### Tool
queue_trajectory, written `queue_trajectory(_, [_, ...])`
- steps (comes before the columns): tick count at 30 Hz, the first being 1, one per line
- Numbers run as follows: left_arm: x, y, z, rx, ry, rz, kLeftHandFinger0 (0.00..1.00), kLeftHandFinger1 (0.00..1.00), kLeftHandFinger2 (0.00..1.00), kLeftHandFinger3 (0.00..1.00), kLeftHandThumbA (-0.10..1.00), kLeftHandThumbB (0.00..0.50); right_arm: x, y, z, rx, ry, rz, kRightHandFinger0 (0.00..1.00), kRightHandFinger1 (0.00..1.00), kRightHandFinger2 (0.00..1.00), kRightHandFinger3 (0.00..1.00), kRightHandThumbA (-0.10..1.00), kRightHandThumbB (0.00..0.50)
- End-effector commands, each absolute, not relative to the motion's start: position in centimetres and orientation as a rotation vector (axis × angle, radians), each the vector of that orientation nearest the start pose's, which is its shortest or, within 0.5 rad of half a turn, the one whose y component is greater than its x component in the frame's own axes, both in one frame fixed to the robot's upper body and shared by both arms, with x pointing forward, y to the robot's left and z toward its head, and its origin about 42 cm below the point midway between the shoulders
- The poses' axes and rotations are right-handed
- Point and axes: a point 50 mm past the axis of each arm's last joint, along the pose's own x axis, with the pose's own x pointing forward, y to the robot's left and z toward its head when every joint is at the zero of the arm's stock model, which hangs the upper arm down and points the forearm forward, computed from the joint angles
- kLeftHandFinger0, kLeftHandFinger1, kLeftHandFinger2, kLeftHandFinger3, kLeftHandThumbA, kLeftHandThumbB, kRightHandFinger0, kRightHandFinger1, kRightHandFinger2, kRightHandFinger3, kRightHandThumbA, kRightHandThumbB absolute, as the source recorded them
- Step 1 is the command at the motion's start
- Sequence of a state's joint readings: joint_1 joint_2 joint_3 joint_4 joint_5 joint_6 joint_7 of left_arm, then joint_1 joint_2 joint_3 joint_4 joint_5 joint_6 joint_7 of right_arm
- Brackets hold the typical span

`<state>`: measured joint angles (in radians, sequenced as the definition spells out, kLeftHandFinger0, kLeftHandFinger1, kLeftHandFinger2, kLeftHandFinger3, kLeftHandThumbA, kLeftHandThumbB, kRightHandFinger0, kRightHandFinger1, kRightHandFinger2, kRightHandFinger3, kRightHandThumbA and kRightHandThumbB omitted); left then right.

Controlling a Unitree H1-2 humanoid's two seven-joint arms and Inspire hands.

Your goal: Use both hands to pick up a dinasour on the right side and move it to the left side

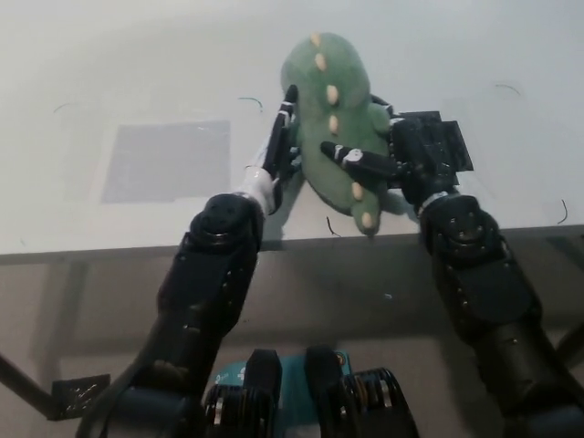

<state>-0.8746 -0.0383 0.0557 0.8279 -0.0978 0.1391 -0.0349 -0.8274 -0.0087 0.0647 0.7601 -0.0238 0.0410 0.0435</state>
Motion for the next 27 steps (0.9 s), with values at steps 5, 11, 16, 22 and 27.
queue_trajectory(5, [49.7, 14.6, 20.6, -0.100, 0.071, -0.237, 1.00, 1.00, 1.00, 1.00, 1.00, 0.132, 49.5, -1.7, 21.6, -0.160, -0.041, 0.481, 1.00, 1.00, 1.00, 1.00, 1.00, 0.183])
queue_trajectory(11, [47.1, 17.8, 17.9, -0.113, 0.074, -0.183, 1.00, 1.00, 1.00, 1.00, 1.00, 0.057, 47.4, 1.1, 20.1, -0.169, 0.000, 0.554, 1.00, 1.00, 1.00, 1.00, 1.00, 0.125])
queue_trajectory(16, [45.7, 19.4, 16.7, -0.126, 0.067, -0.159, 1.00, 1.00, 1.00, 1.00, 1.00, 0.163, 46.3, 2.3, 19.9, -0.180, 0.015, 0.603, 1.00, 1.00, 1.00, 1.00, 1.00, 0.123])
queue_trajectory(22, [44.4, 20.8, 16.2, -0.133, 0.061, -0.135, 1.00, 1.00, 1.00, 1.00, 1.00, 0.112, 45.5, 3.7, 19.8, -0.192, -0.002, 0.648, 1.00, 1.00, 1.00, 1.00, 1.00, 0.012])
queue_trajectory(27, [43.6, 21.7, 16.8, -0.151, 0.038, -0.124, 1.00, 1.00, 1.00, 1.00, 1.00, 0.076, 45.1, 4.2, 20.1, -0.252, -0.031, 0.658, 1.00, 1.00, 1.00, 1.00, 1.00, 0.063])
